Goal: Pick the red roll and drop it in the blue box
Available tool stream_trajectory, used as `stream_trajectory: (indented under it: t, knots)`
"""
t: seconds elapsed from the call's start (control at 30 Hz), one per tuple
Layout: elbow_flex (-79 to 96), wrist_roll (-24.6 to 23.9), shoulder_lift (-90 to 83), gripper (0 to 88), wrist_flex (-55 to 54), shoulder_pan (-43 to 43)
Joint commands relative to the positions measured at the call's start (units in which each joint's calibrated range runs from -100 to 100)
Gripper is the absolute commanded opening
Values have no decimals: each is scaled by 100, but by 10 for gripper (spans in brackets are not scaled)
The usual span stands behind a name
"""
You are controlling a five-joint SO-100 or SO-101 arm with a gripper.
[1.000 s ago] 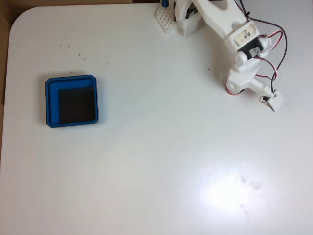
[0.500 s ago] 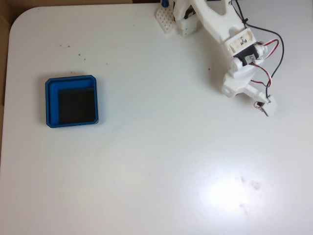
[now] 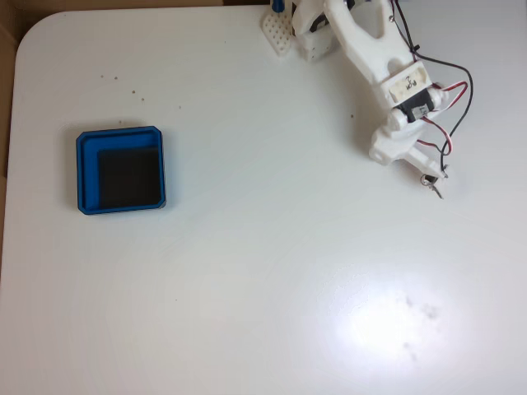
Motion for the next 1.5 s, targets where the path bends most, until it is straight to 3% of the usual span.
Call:
stream_trajectory:
  t: [0.0,0.13,0.33,0.9,1.13,1.47]
  knots:
    - [-384,25,-23,177,-9,22]
    - [-384,25,-31,161,16,32]
    - [-393,25,-73,3,66,51]
    - [-734,25,-1210,7,90,208]
    - [-734,25,-2489,7,90,1517]
    - [-725,25,-2865,7,74,4985]
